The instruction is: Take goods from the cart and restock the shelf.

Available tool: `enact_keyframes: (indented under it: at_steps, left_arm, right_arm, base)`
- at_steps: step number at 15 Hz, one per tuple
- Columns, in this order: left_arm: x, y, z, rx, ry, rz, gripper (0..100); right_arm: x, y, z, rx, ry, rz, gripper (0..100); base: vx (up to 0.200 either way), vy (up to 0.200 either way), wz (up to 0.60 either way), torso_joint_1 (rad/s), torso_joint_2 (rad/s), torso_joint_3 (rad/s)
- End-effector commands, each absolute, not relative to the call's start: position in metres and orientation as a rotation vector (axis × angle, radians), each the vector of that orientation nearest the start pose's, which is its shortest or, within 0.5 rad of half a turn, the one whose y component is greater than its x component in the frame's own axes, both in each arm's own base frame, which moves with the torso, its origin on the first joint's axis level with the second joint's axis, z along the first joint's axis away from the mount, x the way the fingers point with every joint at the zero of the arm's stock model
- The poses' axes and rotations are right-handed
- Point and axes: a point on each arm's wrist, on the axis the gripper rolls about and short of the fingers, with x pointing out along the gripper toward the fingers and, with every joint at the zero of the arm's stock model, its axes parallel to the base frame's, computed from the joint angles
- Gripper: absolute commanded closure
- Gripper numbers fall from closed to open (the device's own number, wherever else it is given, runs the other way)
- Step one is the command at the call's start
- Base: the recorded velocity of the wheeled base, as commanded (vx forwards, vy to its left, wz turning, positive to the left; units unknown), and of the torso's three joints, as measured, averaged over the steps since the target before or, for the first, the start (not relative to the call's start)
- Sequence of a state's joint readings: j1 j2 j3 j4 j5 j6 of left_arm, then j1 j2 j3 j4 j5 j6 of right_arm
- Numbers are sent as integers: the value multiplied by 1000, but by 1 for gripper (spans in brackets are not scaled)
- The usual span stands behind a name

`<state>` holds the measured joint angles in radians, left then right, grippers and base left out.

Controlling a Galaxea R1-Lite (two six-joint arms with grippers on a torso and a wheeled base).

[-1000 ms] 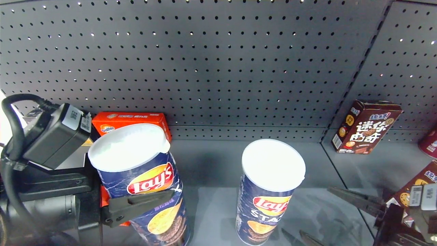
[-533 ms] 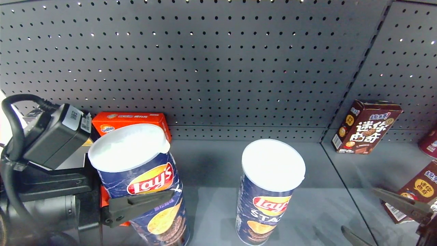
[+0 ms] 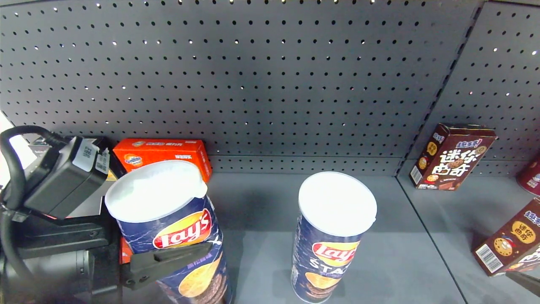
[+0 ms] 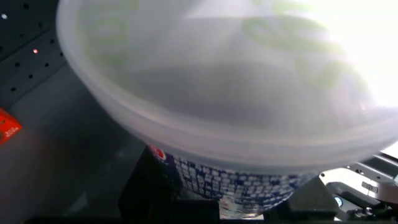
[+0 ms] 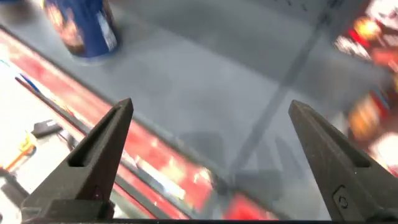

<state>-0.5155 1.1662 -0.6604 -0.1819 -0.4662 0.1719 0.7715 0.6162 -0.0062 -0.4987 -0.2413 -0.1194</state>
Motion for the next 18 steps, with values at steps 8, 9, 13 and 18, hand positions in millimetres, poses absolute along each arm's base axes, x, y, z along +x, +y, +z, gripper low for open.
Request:
enact_keyframes:
  at_steps: [8,9,13,18]
  left_arm:
    - [136,-89,224,164,251,-1004,100]
    - [136,-89,223,164,251,-1004,100]
    - [131,-87,227,164,226,-1008,100]
    - [127,-85,224,164,228,-1014,100]
  right_arm:
    - [-4,-7,89,-186,219,96,0]
    - [-3,-6,89,-178,243,-4,0]
    - [-16,-5,88,-88,127,-212,0]
    - [-26,-5,84,-31,5,-213,0]
  base:
    - [0,0,0,0,0,0]
    - [0,0,0,0,0,0]
    - [0,0,0,0,0,0]
    - [0,0,0,0,0,0]
